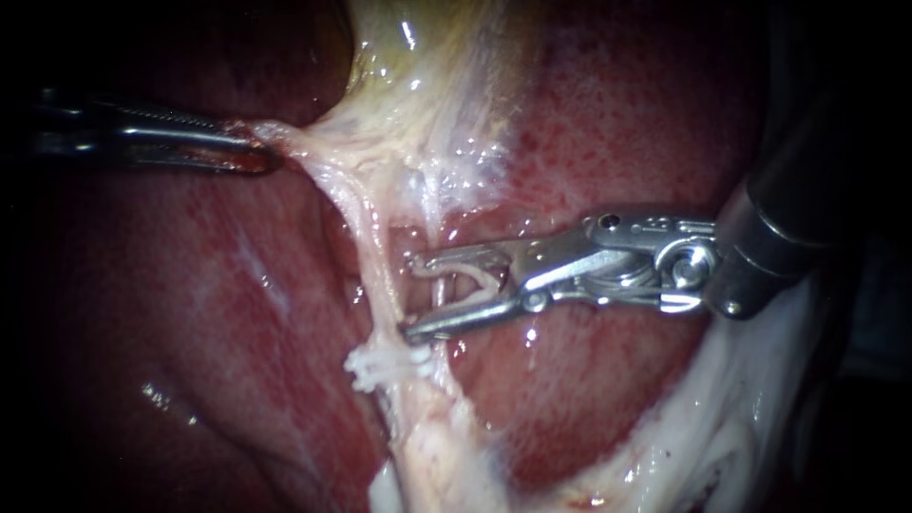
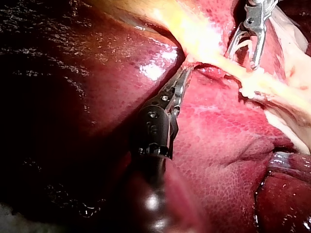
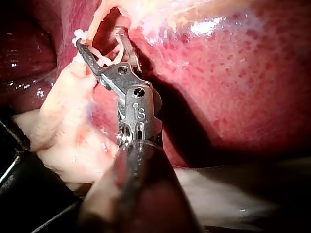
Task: Clipping third clip left tube
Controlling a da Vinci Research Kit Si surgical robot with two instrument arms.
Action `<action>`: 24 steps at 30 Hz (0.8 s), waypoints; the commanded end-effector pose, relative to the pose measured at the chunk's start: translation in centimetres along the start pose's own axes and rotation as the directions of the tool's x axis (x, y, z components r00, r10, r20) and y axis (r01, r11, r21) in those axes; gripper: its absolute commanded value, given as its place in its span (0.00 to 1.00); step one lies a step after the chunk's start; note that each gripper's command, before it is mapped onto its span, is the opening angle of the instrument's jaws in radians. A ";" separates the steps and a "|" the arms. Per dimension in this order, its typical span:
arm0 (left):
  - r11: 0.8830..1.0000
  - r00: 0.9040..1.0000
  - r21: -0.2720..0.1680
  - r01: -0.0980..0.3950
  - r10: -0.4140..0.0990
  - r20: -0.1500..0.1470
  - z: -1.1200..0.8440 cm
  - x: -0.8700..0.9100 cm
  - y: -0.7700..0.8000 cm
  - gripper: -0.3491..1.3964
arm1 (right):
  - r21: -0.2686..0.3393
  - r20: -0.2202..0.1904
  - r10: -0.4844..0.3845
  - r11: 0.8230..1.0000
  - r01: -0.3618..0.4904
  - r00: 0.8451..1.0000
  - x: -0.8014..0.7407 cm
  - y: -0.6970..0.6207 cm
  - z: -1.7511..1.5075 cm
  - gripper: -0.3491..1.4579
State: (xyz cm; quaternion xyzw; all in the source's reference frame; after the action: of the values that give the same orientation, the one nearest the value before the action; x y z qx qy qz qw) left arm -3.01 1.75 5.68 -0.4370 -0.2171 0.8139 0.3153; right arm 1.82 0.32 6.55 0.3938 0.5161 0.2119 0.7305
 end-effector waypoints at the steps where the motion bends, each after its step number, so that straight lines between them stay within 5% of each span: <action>1: 1.000 1.000 0.000 0.000 0.000 0.000 0.00 0.00 0.00 0.00 | 0.010 -0.006 -0.001 1.000 0.001 1.000 0.00 0.01 0.04 0.46; 7: 1.000 1.000 0.000 0.000 0.000 0.000 0.00 0.00 0.00 0.00 | 0.085 -0.048 0.032 0.996 -0.028 0.998 0.07 0.04 0.22 0.46; 24: 1.000 1.000 0.002 0.001 -0.001 -0.001 0.02 0.01 0.01 0.00 | 0.114 -0.127 0.046 0.993 -0.031 0.991 0.35 0.00 0.59 0.46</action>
State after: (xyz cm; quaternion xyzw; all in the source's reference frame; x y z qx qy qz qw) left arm -3.03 1.75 5.67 -0.4371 -0.2168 0.8138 0.3157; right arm 2.50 0.35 6.43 0.4291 0.5666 0.2232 0.6671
